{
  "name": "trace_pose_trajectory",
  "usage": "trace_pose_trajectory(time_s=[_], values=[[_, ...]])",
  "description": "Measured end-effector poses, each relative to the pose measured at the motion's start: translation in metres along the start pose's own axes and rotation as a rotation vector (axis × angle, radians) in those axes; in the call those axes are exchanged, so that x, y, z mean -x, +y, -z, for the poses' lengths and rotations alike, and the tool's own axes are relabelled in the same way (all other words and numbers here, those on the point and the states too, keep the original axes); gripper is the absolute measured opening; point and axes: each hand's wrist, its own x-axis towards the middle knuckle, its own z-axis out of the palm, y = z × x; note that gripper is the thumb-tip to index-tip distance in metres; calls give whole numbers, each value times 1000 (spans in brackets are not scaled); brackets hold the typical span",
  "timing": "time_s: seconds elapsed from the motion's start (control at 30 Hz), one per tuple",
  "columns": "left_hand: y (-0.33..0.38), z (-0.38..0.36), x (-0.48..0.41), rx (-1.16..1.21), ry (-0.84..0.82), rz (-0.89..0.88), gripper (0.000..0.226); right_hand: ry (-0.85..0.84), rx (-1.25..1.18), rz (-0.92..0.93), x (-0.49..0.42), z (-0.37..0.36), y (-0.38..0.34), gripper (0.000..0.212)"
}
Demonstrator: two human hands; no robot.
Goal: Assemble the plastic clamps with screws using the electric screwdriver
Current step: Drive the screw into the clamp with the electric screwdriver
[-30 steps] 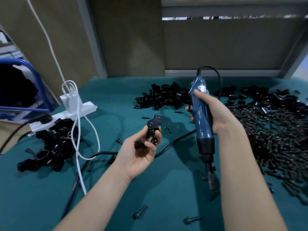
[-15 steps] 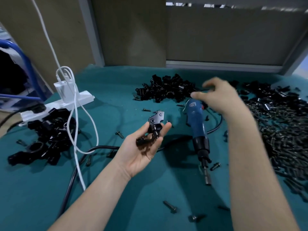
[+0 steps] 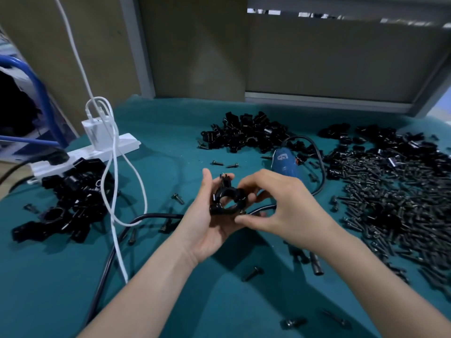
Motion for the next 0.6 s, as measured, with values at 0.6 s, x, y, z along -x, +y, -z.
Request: trace_pose_trajectory(time_s=[0.6], values=[[-8, -2, 2, -389, -17, -253, 78, 84, -801, -384, -1, 5, 14, 36]])
